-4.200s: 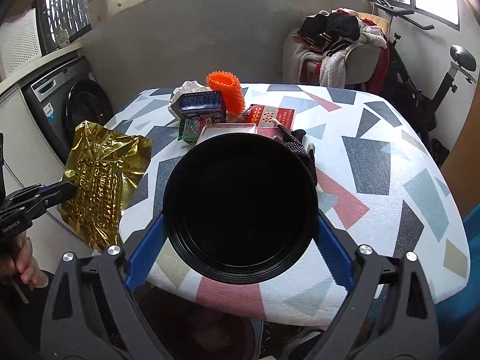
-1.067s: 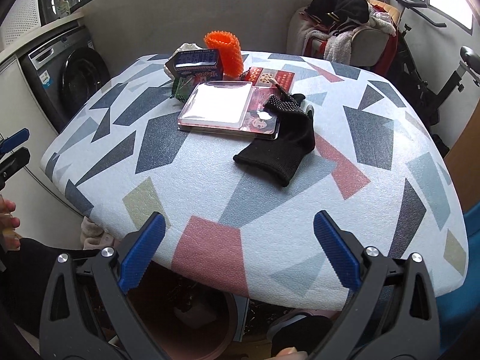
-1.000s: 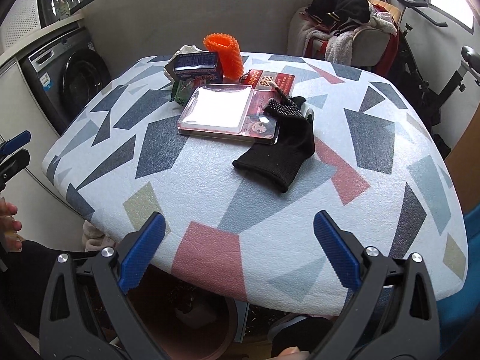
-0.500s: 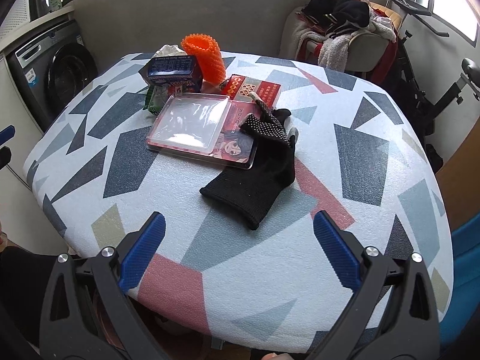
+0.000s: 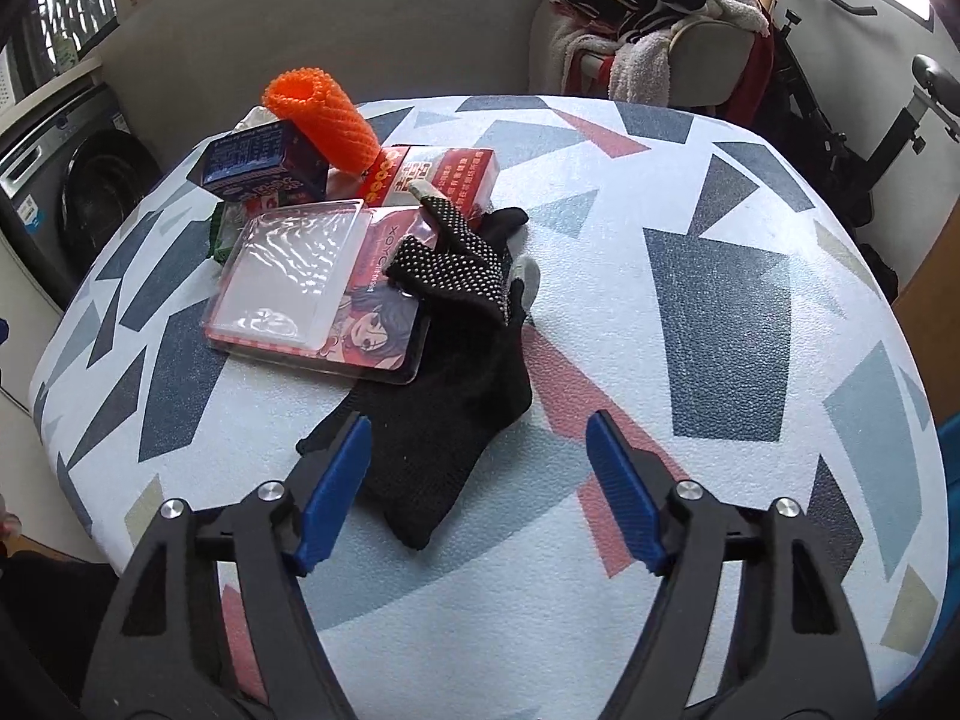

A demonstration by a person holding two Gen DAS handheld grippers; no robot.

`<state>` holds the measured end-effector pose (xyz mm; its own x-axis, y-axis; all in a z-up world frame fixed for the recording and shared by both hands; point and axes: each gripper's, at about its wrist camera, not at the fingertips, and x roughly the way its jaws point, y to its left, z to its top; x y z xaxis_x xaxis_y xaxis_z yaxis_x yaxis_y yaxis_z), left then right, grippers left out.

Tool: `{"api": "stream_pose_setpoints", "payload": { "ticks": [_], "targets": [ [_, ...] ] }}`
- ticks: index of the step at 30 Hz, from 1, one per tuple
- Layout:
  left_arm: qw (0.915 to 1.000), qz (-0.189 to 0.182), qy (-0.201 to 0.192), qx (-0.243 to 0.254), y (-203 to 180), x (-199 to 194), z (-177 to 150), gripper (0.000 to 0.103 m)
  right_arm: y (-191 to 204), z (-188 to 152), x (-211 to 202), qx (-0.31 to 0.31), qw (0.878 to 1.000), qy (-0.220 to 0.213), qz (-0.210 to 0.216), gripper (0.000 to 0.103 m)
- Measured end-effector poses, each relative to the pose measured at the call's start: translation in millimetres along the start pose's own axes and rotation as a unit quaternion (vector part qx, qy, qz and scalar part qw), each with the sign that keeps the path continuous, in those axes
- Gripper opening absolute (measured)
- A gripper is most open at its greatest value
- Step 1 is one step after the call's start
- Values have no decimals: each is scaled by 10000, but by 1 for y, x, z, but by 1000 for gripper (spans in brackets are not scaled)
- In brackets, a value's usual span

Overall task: Collect trash
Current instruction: 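Reach the right tool to the black glove and grasp it, then lift the black glove with the right tool while the left tool grasps the blue milk box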

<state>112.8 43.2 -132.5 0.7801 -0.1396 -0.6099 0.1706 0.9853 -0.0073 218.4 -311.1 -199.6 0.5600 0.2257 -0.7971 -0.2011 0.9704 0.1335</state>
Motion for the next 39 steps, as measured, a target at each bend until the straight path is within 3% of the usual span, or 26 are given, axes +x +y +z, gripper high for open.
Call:
{"api": "stream_pose_setpoints", "payload": {
  "ticks": [2,9,10,11,14,17,21,27,35,39],
  "targets": [
    [9999,-28,108,-85,2,7,-2,97,-5,5,6,144,9999,-19,43,62],
    [9990,-160,263,-316,8,20,-5,97,-13,16,27,415,9991,18,37,51],
    [9988,-188,283,-355,8,22,-5,97,-13,17,30,434,9990,34,55,42],
    [9985,-219,305,-394,8,24,-5,97,-14,17,32,451,9989,57,92,27],
    [9973,-418,343,-495,8,27,-4,97,-13,17,32,471,9987,49,181,10],
    [9967,-537,342,-498,5,30,-2,96,-11,16,17,398,9990,-208,64,10],
    [9954,-666,441,-521,1,39,4,84,-17,21,-15,502,9959,-747,-57,9],
    [9930,-898,449,-616,-5,50,14,84,-26,35,-59,490,9898,-1334,-103,9],
    [9857,-1132,738,-1006,-8,89,40,84,-25,34,-67,502,9909,-1248,-6,9],
    [9871,-1094,706,-928,-17,118,66,97,-22,24,-59,451,9927,-1120,-30,9]
  ]
}}
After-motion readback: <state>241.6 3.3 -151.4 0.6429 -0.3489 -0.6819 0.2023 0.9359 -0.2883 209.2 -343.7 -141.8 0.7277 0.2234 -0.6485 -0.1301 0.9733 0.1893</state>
